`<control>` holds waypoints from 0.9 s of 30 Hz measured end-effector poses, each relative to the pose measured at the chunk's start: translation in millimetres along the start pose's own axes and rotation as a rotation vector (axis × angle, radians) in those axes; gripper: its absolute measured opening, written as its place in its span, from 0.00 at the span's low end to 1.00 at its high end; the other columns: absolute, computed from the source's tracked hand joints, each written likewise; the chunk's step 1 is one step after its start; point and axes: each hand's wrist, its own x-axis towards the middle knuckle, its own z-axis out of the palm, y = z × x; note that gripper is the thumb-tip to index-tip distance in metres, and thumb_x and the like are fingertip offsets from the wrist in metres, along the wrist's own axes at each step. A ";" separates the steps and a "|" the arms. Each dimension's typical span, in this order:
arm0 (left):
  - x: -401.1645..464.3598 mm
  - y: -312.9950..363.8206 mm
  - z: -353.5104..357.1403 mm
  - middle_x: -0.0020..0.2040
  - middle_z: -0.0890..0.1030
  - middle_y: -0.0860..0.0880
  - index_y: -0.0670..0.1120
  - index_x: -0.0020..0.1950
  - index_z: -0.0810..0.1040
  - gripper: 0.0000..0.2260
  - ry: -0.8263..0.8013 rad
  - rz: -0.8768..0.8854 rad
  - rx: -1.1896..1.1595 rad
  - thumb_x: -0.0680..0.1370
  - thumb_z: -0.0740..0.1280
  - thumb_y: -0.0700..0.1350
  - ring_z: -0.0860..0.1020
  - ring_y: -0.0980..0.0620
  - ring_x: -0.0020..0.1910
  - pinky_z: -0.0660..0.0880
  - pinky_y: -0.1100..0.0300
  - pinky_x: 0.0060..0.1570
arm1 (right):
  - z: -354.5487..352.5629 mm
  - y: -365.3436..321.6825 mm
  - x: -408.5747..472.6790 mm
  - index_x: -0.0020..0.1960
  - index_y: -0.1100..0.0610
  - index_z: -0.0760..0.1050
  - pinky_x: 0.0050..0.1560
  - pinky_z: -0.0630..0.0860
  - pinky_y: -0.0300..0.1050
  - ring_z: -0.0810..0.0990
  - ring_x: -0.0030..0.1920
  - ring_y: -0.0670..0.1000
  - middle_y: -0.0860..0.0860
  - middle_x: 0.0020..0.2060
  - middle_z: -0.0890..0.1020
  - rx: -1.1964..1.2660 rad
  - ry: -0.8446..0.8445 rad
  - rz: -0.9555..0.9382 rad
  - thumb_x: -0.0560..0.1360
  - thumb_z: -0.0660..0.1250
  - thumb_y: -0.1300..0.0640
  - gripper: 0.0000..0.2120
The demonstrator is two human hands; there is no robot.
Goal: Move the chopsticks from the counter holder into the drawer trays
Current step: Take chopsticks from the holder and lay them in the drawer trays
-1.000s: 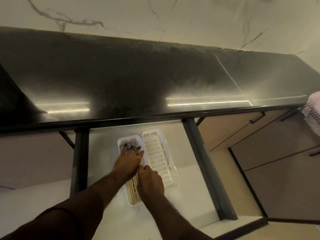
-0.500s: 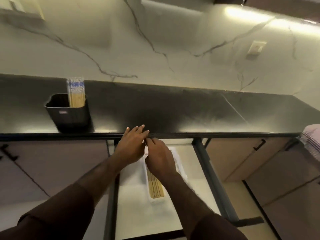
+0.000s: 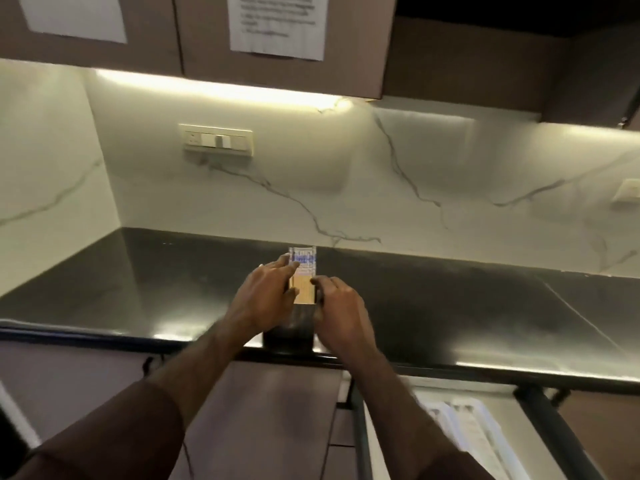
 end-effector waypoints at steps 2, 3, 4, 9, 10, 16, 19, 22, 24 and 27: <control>11.3 -30.5 -14.9 0.74 0.67 0.42 0.46 0.72 0.69 0.25 -0.012 -0.012 0.034 0.75 0.69 0.43 0.70 0.41 0.70 0.66 0.48 0.68 | 16.3 -18.0 24.7 0.68 0.53 0.72 0.56 0.78 0.45 0.79 0.56 0.49 0.51 0.59 0.80 0.020 0.021 0.038 0.76 0.68 0.58 0.20; 18.0 -45.4 -19.7 0.75 0.66 0.43 0.46 0.73 0.68 0.26 -0.034 -0.016 0.052 0.76 0.69 0.43 0.69 0.41 0.70 0.66 0.49 0.68 | 24.0 -25.5 36.3 0.68 0.54 0.72 0.57 0.78 0.45 0.79 0.56 0.49 0.52 0.59 0.80 0.028 0.032 0.058 0.77 0.67 0.59 0.20; 24.5 -59.2 -22.5 0.75 0.65 0.44 0.45 0.73 0.67 0.26 -0.054 -0.015 0.060 0.76 0.68 0.44 0.69 0.41 0.70 0.65 0.49 0.68 | 31.3 -31.5 46.9 0.68 0.54 0.73 0.57 0.78 0.44 0.79 0.56 0.49 0.52 0.59 0.80 0.033 0.043 0.073 0.77 0.66 0.60 0.19; 60.4 -103.5 -10.8 0.75 0.65 0.45 0.45 0.73 0.66 0.26 -0.075 0.005 0.015 0.76 0.68 0.44 0.69 0.44 0.71 0.65 0.52 0.69 | 62.7 -34.6 88.2 0.66 0.57 0.74 0.56 0.76 0.45 0.80 0.56 0.50 0.53 0.58 0.81 0.035 0.065 0.151 0.78 0.62 0.62 0.17; 67.3 -109.2 -4.0 0.75 0.65 0.45 0.46 0.74 0.66 0.26 -0.080 0.004 0.009 0.76 0.68 0.44 0.69 0.44 0.71 0.65 0.52 0.68 | 71.2 -30.7 96.2 0.66 0.57 0.74 0.55 0.77 0.45 0.80 0.55 0.51 0.54 0.57 0.81 0.036 0.043 0.173 0.78 0.61 0.61 0.16; 112.0 -138.4 46.3 0.76 0.64 0.46 0.48 0.75 0.64 0.27 -0.145 0.034 0.017 0.76 0.67 0.42 0.68 0.44 0.71 0.63 0.51 0.70 | 118.8 3.1 138.9 0.68 0.57 0.73 0.48 0.74 0.38 0.81 0.53 0.50 0.54 0.57 0.82 0.082 -0.073 0.309 0.78 0.63 0.60 0.18; 135.8 -148.8 69.2 0.75 0.65 0.46 0.48 0.75 0.62 0.28 -0.175 -0.015 -0.037 0.77 0.67 0.42 0.68 0.44 0.71 0.63 0.50 0.70 | 139.6 22.3 159.1 0.68 0.56 0.72 0.53 0.79 0.41 0.81 0.54 0.49 0.54 0.58 0.81 0.119 -0.104 0.361 0.78 0.65 0.59 0.19; 154.9 -156.9 90.9 0.72 0.71 0.46 0.48 0.76 0.62 0.29 -0.194 -0.038 -0.088 0.77 0.67 0.42 0.73 0.44 0.67 0.69 0.52 0.65 | 156.7 39.7 174.2 0.67 0.54 0.73 0.46 0.75 0.37 0.81 0.51 0.47 0.52 0.56 0.82 0.120 -0.104 0.401 0.78 0.65 0.58 0.17; 166.8 -162.3 102.5 0.65 0.78 0.44 0.49 0.76 0.61 0.29 -0.191 -0.078 -0.146 0.77 0.67 0.42 0.79 0.45 0.58 0.74 0.53 0.58 | 166.9 50.1 182.2 0.67 0.54 0.73 0.46 0.75 0.37 0.81 0.50 0.47 0.51 0.55 0.82 0.114 -0.094 0.409 0.78 0.64 0.58 0.17; 180.8 -172.4 116.8 0.58 0.82 0.41 0.51 0.77 0.58 0.30 -0.196 -0.149 -0.199 0.77 0.66 0.44 0.81 0.47 0.42 0.78 0.52 0.51 | 175.6 56.6 188.2 0.65 0.53 0.74 0.52 0.80 0.44 0.82 0.51 0.48 0.50 0.55 0.83 0.117 -0.075 0.420 0.79 0.63 0.57 0.15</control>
